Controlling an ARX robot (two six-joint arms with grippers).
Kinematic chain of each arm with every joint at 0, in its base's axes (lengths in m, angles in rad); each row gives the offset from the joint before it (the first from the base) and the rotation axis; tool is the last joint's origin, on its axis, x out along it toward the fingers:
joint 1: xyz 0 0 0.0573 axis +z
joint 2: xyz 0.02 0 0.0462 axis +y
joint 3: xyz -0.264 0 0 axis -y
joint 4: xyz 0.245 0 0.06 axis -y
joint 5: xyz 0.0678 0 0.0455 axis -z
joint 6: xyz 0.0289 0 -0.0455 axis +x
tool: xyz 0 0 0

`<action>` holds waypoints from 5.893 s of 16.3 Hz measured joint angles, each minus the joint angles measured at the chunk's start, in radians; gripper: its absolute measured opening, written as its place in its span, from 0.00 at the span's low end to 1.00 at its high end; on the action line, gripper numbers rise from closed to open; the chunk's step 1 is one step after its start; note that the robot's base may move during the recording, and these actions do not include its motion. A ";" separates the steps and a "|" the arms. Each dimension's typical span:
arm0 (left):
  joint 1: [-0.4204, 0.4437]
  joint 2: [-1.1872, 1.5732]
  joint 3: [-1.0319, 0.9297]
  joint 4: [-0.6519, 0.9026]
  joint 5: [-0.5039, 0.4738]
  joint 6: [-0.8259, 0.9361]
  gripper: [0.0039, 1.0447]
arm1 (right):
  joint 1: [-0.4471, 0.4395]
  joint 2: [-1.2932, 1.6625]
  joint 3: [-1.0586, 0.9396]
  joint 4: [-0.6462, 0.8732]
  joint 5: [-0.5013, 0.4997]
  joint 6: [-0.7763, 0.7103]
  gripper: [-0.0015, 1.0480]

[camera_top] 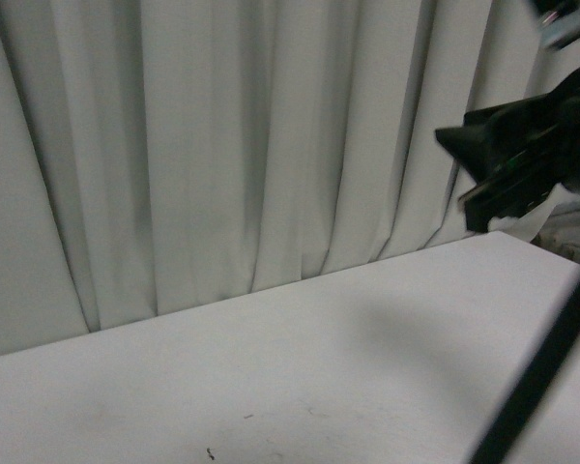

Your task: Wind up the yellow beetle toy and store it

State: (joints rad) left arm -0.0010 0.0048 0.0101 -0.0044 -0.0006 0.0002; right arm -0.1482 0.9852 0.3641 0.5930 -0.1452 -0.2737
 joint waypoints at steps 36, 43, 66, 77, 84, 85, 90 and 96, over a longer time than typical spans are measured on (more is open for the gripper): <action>0.000 0.000 0.000 0.000 0.000 0.000 0.94 | 0.148 -0.982 -0.353 -0.597 0.146 0.259 0.64; -0.064 0.351 0.222 -0.273 -0.154 -0.333 0.94 | 0.148 -0.982 -0.353 -0.596 0.145 0.259 0.94; -0.274 1.971 1.416 -0.608 -0.152 1.206 0.94 | 0.148 -0.982 -0.353 -0.597 0.145 0.259 0.94; -0.222 2.126 1.434 -0.534 -0.219 1.175 0.94 | 0.148 -0.982 -0.353 -0.597 0.145 0.259 0.94; -0.205 2.164 1.387 -0.488 -0.186 1.185 0.94 | 0.148 -0.982 -0.353 -0.597 0.145 0.259 0.94; -0.203 2.168 1.383 -0.483 -0.183 1.186 0.88 | 0.148 -0.982 -0.353 -0.597 0.146 0.259 0.94; -0.202 2.192 1.371 -0.447 -0.183 1.193 0.43 | 0.148 -0.982 -0.353 -0.597 0.146 0.259 0.94; -0.225 2.153 1.361 -0.513 -0.064 1.277 0.39 | 0.148 -0.982 -0.353 -0.597 0.145 0.259 0.94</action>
State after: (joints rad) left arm -0.2264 2.1582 1.3708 -0.5179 -0.0643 1.2774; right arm -0.0002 0.0032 0.0109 -0.0040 0.0002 -0.0143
